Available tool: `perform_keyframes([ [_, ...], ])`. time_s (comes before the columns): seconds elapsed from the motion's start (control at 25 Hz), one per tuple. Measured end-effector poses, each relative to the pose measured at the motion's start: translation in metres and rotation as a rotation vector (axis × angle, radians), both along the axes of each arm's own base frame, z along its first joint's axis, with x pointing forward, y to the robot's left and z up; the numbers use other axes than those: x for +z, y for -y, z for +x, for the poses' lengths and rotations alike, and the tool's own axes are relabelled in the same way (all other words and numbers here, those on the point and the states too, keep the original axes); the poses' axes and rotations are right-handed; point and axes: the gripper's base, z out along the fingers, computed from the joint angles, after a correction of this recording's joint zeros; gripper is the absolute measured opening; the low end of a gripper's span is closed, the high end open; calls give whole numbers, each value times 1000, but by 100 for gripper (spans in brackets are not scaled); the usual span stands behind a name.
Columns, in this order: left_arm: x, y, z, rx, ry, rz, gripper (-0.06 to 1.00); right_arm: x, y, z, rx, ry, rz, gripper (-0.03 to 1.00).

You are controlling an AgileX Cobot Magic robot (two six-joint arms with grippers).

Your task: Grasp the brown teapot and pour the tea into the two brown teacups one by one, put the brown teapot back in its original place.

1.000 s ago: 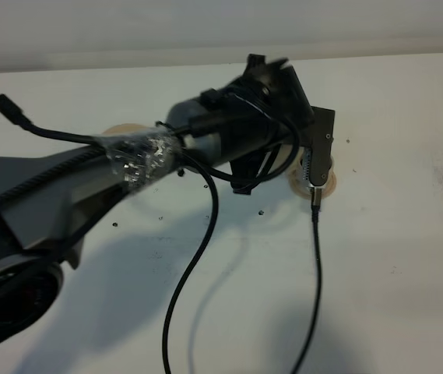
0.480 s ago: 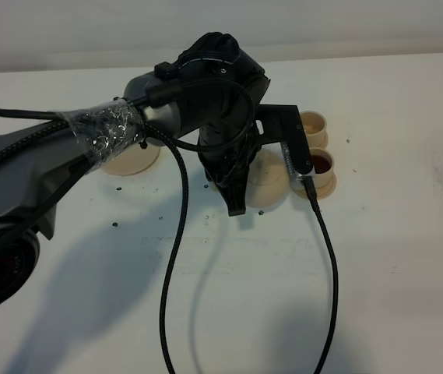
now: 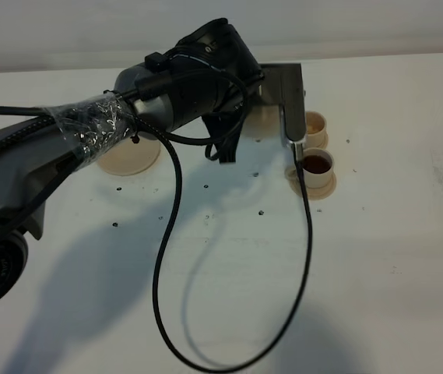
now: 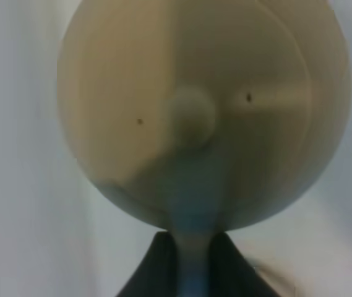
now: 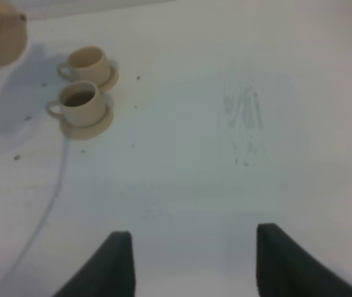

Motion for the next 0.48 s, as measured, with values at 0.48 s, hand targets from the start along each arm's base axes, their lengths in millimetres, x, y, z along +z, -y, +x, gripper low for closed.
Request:
perform_keyframes([
  [0.48, -40, 6, 30, -109, 144, 51, 11, 0, 0, 0, 0, 0, -1, 47],
])
